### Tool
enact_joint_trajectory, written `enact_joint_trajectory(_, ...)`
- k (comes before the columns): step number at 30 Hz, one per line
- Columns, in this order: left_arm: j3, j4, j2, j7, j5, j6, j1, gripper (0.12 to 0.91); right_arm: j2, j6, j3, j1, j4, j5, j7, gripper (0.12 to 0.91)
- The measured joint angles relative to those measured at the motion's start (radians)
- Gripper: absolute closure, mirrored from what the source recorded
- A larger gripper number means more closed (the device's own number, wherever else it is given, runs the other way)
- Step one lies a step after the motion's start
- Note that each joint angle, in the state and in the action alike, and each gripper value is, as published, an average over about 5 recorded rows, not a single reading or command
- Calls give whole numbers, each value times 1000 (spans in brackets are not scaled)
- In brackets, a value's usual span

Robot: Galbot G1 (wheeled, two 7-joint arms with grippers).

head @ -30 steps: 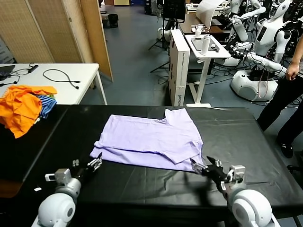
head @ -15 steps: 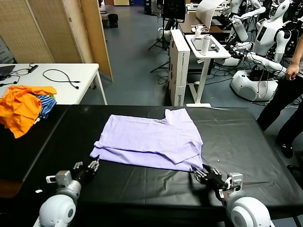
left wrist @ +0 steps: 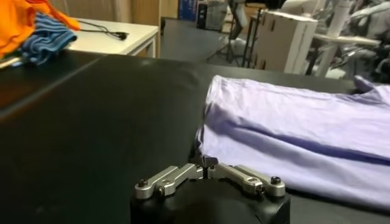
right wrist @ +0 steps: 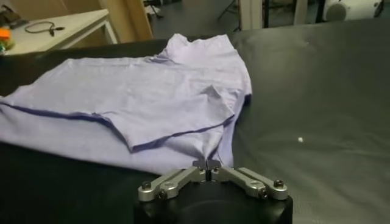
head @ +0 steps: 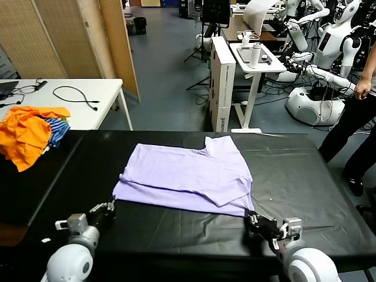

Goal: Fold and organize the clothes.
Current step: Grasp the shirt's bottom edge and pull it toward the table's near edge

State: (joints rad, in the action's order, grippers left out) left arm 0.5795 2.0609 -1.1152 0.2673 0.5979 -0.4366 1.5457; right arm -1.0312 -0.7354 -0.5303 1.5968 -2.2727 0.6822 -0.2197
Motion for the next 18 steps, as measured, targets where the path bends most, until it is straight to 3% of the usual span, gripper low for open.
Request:
enact_joint_trajectory(7,24,116,-15,34,-18,-22,124,879,4,-1,-21,70,-74,-6,-24,882)
enact_joint_trajectory(13,39,176,-28,42,-36,-25,219,879,4,-1,-25,92,-102,-7,-36,882)
enact_joint_trajectory(16,40,188,-34,52,-36,-29,240,879,3,-1,-26,100,-115,-17,-44,831)
enact_joint_trajectory(18,40,195,-37,61,-36,-37,248,879,3,-1,-31,109,-124,-37,-44,735)
